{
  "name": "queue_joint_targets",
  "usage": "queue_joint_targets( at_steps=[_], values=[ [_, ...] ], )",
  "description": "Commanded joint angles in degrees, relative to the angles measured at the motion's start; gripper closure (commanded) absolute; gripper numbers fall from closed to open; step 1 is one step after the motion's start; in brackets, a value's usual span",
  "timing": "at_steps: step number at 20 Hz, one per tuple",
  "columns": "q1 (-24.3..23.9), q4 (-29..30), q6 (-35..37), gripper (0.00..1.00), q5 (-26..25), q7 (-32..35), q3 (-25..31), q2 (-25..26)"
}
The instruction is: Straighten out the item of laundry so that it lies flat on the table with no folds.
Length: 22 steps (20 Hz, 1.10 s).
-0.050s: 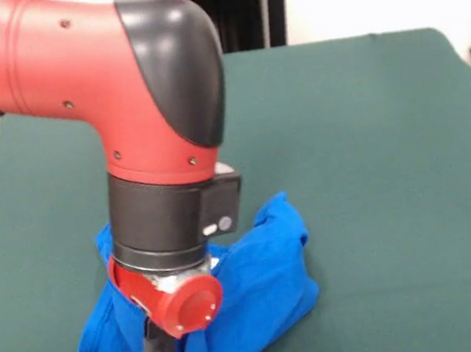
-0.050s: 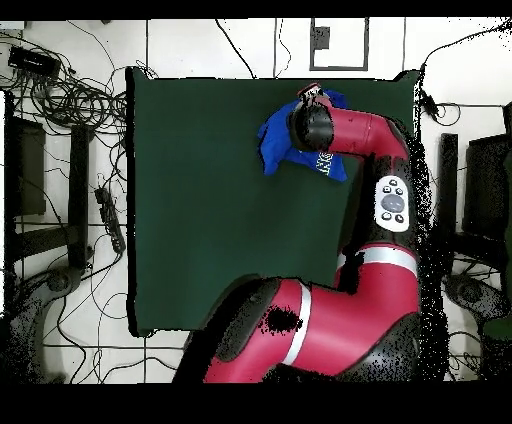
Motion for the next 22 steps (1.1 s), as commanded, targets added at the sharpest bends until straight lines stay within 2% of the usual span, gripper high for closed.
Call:
queue_joint_targets(
  at_steps=[1, 4, 8, 12, 17, 22],
  values=[
    [1.1, -4.4, 15.4, 0.0, -2.8, -13.2, 1.7, 1.1],
    [1.3, -4.6, 18.2, 0.0, -3.8, -12.2, 0.3, 0.6],
    [1.3, -3.6, 16.5, 0.0, -4.4, -7.7, -1.4, 0.3],
    [1.4, -3.2, 17.6, 0.0, -5.1, -9.0, -2.3, -2.8],
    [0.8, -0.6, 23.4, 0.0, -1.1, -11.6, 2.2, -8.1],
    [1.9, 5.0, 30.4, 0.0, 4.1, -5.2, 3.7, -11.7]
  ],
)
